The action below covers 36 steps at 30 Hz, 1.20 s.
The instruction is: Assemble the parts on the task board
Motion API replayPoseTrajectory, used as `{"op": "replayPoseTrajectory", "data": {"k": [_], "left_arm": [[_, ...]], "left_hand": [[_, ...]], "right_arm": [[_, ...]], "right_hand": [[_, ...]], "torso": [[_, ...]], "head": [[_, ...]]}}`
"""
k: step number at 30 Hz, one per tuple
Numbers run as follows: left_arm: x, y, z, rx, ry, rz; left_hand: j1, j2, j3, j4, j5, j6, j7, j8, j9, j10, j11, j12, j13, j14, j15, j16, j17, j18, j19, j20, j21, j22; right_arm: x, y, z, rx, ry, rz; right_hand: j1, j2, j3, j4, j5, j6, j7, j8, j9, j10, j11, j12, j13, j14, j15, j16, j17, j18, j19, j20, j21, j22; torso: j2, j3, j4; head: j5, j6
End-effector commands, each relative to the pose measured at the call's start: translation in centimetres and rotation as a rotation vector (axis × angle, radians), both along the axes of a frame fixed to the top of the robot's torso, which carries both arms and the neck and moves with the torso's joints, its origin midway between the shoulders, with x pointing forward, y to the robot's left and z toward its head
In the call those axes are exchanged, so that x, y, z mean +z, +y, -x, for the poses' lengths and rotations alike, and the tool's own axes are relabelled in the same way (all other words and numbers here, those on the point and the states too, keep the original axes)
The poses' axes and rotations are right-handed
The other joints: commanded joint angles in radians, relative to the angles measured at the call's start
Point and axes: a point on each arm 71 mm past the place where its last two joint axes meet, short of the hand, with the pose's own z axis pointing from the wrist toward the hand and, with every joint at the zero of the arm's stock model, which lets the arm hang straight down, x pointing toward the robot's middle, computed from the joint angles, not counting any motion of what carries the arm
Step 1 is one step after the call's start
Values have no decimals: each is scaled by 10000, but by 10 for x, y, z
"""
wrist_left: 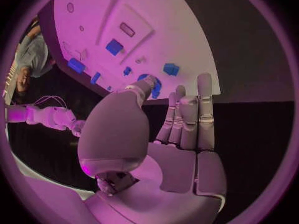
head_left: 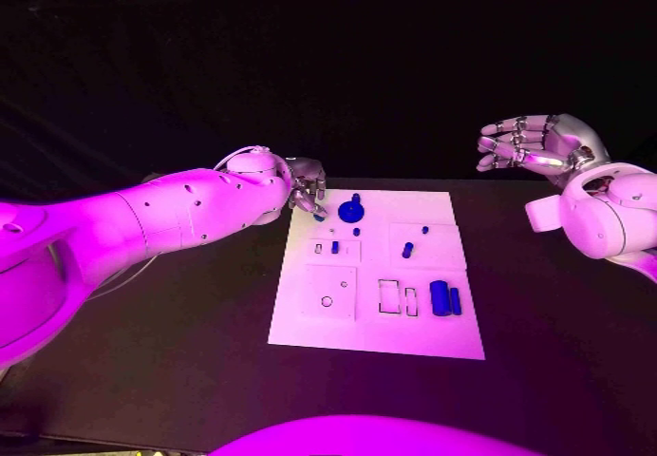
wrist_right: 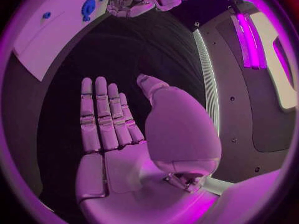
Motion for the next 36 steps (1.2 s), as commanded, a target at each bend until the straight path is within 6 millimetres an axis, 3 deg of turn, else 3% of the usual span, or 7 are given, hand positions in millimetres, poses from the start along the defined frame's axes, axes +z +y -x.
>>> {"op": "replayPoseTrajectory", "data": {"k": [1,7,10,12,28,36], "left_arm": [[-2,-2,-1,91,-70,-147],[-9,-2,-1,286,109,-401],[-12,-1,0,357,271,-505],[-14,-1,0,403,346,-548],[-24,-4,0,575,447,-399],[-26,-2,-1,725,482,-329]], "left_hand": [[88,19,-303,60,131,46,18,306,-16,173,4,242,-52,211,-2,230,187,-95,277,-32,262,251],[232,77,-759,477,127,95,-51,729,-6,260,-69,622,19,419,-68,453,526,-162,522,-74,587,578],[264,151,-1270,897,125,246,-155,1156,22,437,-168,1038,129,615,-151,662,872,-229,744,-125,936,937],[241,243,-1530,944,124,333,-203,1340,14,525,-212,1225,177,745,-189,805,1101,-271,883,-153,1165,1169],[168,435,-1834,953,130,349,-232,1490,-34,532,-245,1369,198,855,-218,933,1311,-298,960,-182,1326,1331],[334,657,-1829,933,150,309,-222,1513,-103,486,-242,1384,174,870,-218,963,1353,-298,944,-186,1341,1346]], "right_arm": [[0,1,0,55,-24,31],[0,2,0,69,-31,41],[0,2,0,68,-30,45],[0,2,0,67,-30,46],[-1,3,0,102,-11,45],[-1,3,0,110,-9,43]], "right_hand": [[269,120,180,-72,232,104,332,-180,-58,115,-35,-156,-67,148,-53,-172,-79,273,155,-29,-51,-68],[269,120,180,-72,232,104,332,-180,-58,115,-35,-156,-67,148,-53,-172,-79,273,155,-29,-51,-68],[269,120,180,-72,232,104,332,-180,-58,115,-35,-156,-67,148,-53,-172,-79,273,155,-29,-51,-68],[263,118,181,-70,232,108,333,-182,-60,120,-34,-158,-76,149,-52,-177,-82,273,156,-29,-51,-77],[247,119,183,-62,232,117,336,-184,-63,130,-32,-161,-92,153,-51,-185,-87,272,159,-28,-51,-94],[234,123,186,-56,232,124,338,-185,-65,140,-32,-163,-105,158,-50,-190,-90,272,162,-28,-51,-108]], "torso": [[-10,-4,18],[-2,-3,13],[-7,-11,20],[-14,-7,35],[-10,0,20],[-17,7,35]], "head": [[-4,0],[-14,-1],[-19,-16],[-41,-28],[-73,-26],[-92,-33]]}}
